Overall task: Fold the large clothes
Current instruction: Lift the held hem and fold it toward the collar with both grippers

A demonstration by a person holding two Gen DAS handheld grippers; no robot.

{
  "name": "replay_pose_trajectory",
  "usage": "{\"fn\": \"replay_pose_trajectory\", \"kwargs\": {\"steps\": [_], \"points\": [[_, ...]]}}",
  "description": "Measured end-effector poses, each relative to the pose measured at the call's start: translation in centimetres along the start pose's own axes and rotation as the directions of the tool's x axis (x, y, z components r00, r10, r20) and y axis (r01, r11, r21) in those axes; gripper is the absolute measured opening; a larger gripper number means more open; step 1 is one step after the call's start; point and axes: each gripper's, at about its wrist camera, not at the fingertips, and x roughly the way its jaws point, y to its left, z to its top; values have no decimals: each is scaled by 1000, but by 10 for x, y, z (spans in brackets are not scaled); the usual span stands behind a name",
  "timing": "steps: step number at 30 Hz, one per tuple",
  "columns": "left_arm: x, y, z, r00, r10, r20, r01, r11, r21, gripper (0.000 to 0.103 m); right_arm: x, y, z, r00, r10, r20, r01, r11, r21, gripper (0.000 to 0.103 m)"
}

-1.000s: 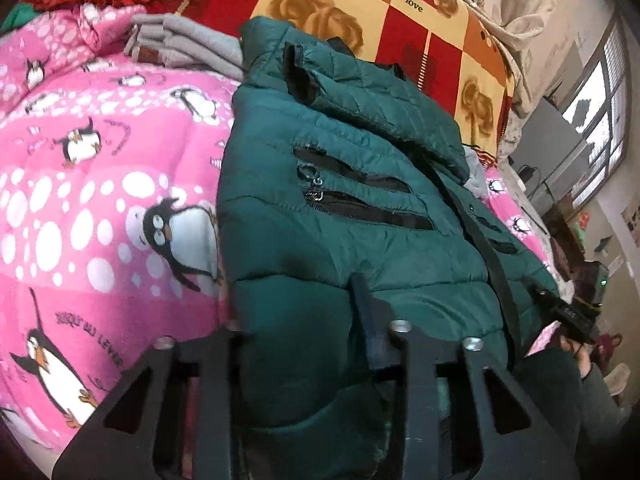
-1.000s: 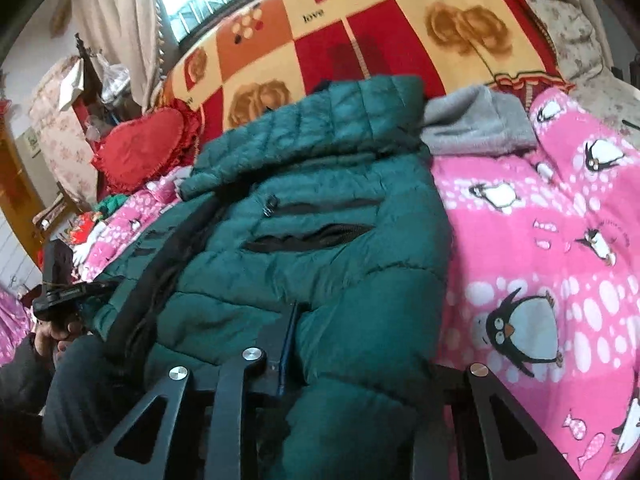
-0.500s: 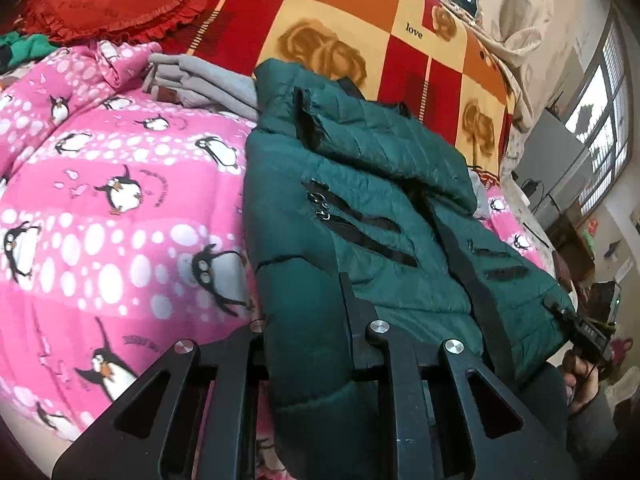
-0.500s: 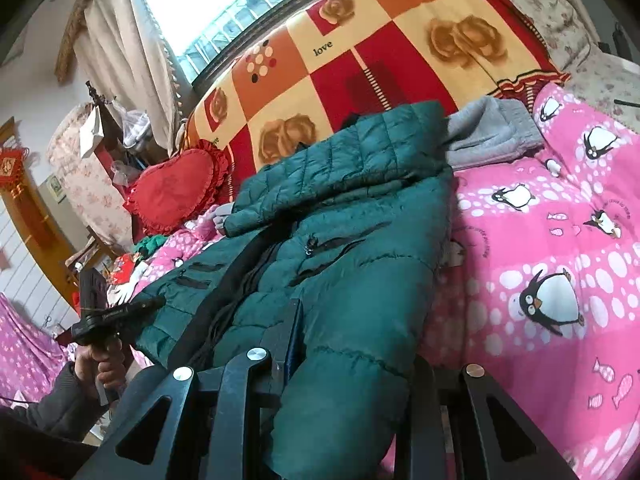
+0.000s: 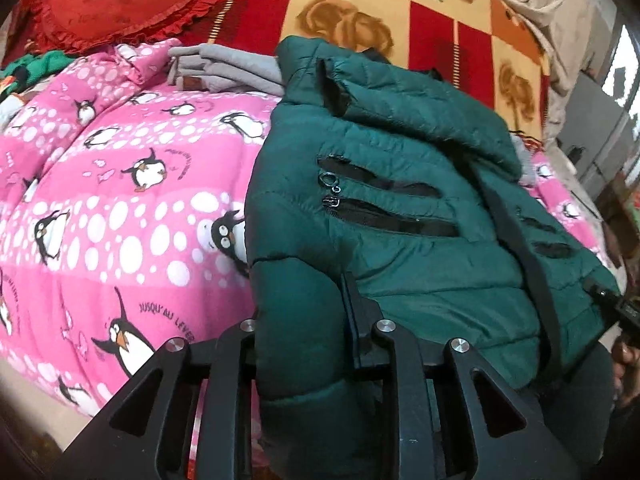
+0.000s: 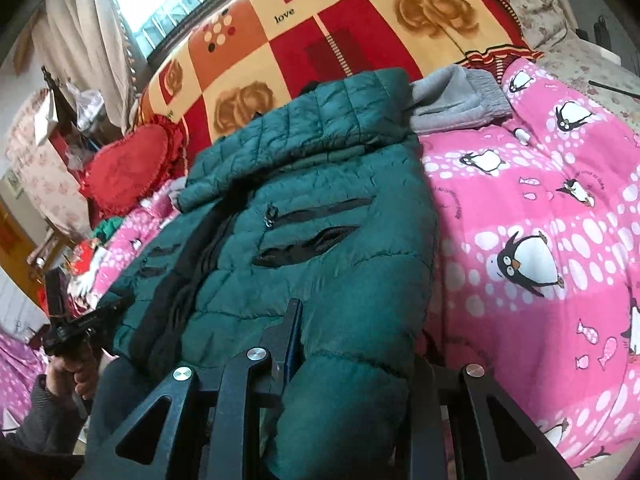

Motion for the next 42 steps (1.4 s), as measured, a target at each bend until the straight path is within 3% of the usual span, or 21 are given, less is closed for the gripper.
{"fn": "replay_pose_trajectory", "kwargs": {"steps": [15,19,24,30,42], "points": [[3,-5,-2,999,53,0,-53,998,-23,20,0,13,0,995,-101,3,101,992,-73,24],[4,-7,-1,998,63,-2,-63,998,-15,20,-1,9,1,995,-96,6,96,994,-57,24],[0,-5,1,999,46,-1,-46,998,-37,17,-18,13,1,992,-82,98,88,994,-60,18],[-12,-7,8,999,41,17,-40,999,-27,15,-24,17,5,989,-73,126,80,995,-55,16],[-63,15,24,996,-36,87,46,992,-118,14,-52,27,9,982,25,185,-20,999,-27,16]]}}
